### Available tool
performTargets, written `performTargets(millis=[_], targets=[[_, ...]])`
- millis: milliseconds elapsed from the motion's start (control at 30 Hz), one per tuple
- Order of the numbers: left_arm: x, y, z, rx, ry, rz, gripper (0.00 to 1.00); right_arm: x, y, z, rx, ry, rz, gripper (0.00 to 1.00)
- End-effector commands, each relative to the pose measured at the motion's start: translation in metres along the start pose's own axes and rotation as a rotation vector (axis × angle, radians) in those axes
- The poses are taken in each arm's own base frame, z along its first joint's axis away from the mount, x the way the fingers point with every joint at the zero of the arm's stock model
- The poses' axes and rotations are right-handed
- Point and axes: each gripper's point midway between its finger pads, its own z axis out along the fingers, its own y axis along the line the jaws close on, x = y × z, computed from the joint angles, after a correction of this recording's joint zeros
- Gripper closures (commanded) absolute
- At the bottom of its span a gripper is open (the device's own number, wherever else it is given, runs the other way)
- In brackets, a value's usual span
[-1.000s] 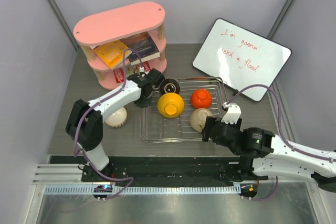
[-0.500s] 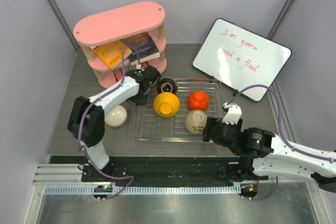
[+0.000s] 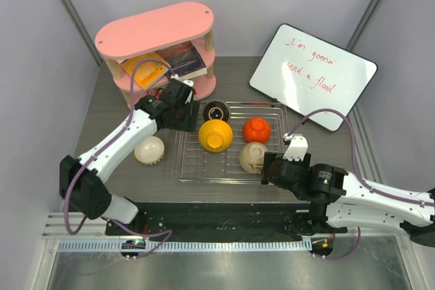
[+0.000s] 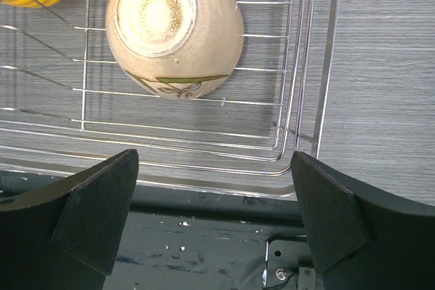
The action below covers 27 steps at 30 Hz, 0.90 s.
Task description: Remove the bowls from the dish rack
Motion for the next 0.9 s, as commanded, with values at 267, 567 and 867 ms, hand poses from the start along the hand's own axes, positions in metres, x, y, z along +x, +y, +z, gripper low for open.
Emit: performTargets(millis=[267, 567, 867], targets=[[0.006, -0.099, -0.005, 0.589, -0.016, 0.098, 0.17, -0.008, 0.012, 0.003, -0.011, -0.030, 0.016, 0.00], [0.000, -0.097, 0.014, 0.550, -0.039, 0.075, 0.09, -0.003, 0.006, 0.003, -0.018, -0.024, 0.028, 0.00], [0.004, -0.082, 0.038, 0.494, -0.022, 0.052, 0.04, -0.004, 0.004, 0.001, -0.019, -0.026, 0.032, 0.00]])
